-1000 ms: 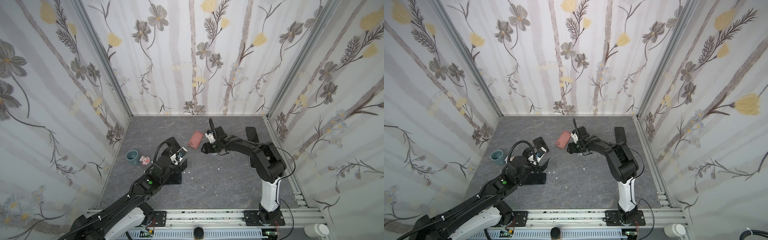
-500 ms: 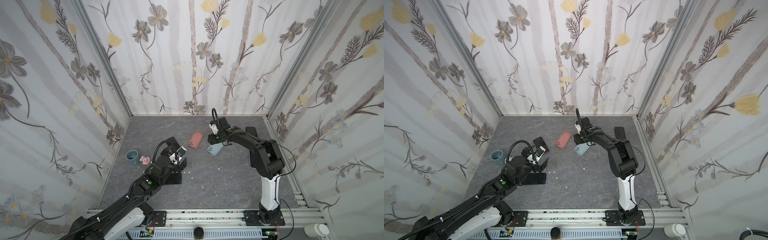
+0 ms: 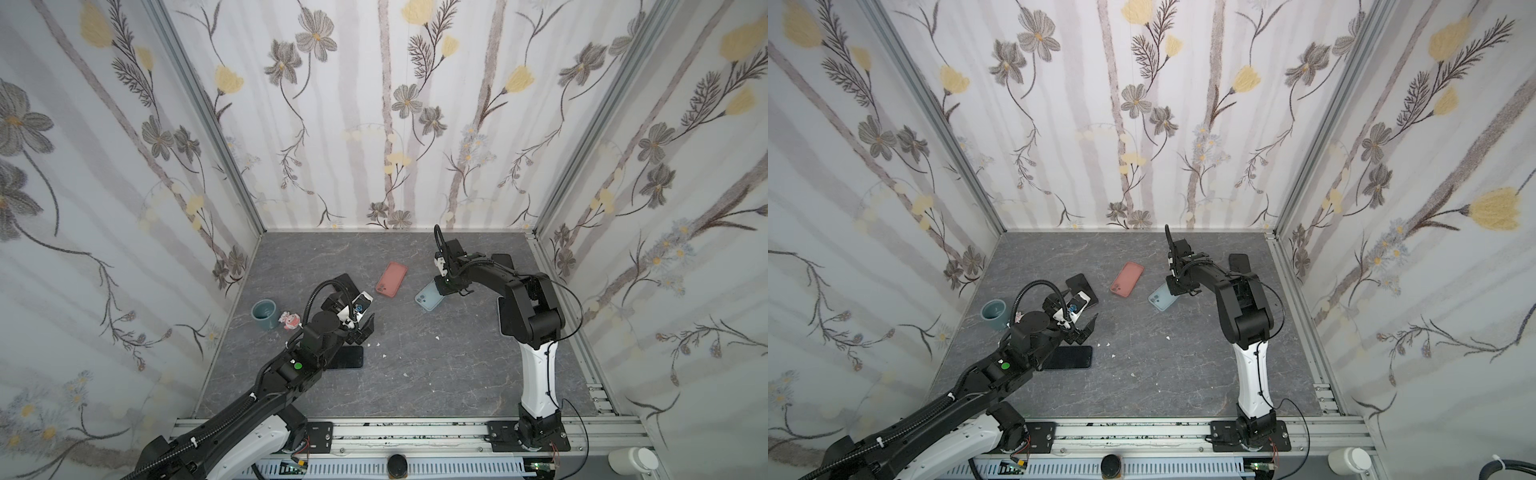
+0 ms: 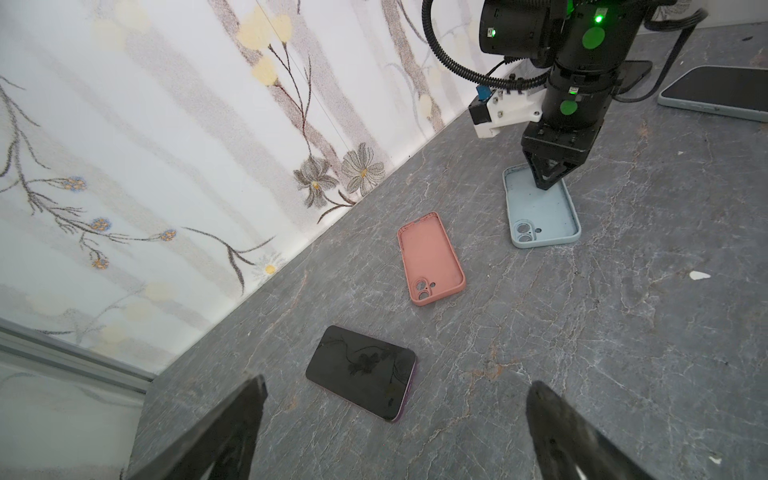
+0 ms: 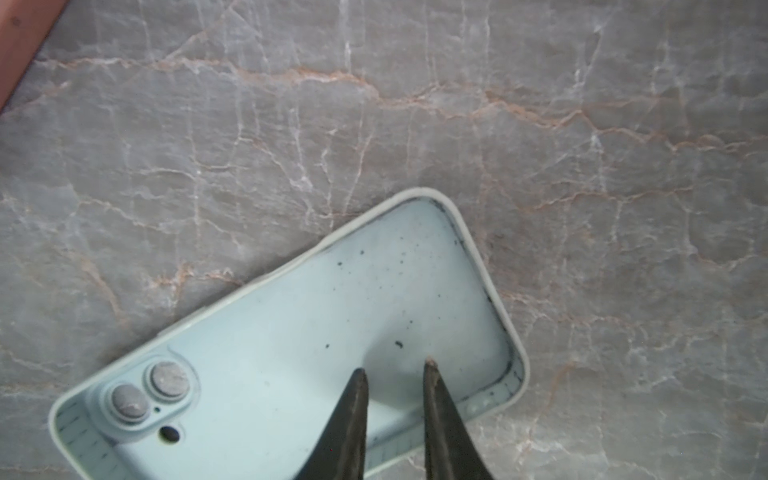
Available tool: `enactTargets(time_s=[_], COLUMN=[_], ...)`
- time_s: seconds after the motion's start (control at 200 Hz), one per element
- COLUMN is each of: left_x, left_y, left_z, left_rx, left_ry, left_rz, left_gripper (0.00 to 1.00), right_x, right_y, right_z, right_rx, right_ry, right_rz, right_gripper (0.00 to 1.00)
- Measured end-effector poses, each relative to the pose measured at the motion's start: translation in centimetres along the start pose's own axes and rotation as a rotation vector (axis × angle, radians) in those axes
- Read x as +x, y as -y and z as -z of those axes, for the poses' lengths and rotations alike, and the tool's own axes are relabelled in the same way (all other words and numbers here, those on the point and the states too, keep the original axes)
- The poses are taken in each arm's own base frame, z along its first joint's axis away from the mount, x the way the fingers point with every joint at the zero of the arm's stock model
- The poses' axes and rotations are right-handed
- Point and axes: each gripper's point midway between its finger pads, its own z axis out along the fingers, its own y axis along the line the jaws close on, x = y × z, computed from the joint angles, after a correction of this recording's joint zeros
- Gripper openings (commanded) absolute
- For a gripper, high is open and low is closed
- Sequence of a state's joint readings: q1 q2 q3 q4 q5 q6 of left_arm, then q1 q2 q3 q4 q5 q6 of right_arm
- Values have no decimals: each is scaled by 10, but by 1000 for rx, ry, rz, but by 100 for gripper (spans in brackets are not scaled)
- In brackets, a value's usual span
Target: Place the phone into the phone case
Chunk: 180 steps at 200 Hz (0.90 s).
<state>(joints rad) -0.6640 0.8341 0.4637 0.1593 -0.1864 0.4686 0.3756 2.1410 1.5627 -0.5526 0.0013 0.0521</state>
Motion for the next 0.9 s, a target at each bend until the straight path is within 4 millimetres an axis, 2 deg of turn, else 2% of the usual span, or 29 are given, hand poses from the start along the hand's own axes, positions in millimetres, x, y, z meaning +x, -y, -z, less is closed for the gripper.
enactTargets(time_s=[0.085, 0.415, 0.679, 0.899], left_x=[-1, -2, -7, -9], left_y=[0, 0, 3, 2], left_z=[0, 1, 1, 2], left_rx=[0, 8, 29, 26], left_ry=[2, 4, 15, 23], left_rz=[2, 6, 26, 33], left_gripper=[99, 100, 100, 100], right_x=[7, 67, 109, 121], right_y=[-3, -20, -65, -87], right_z=[3, 22, 37, 41], right_rx=[10, 25, -88, -139], right_ry=[-14, -90, -120, -98], right_rz=[-3, -66, -64, -48], right_gripper=[25, 27, 27, 27])
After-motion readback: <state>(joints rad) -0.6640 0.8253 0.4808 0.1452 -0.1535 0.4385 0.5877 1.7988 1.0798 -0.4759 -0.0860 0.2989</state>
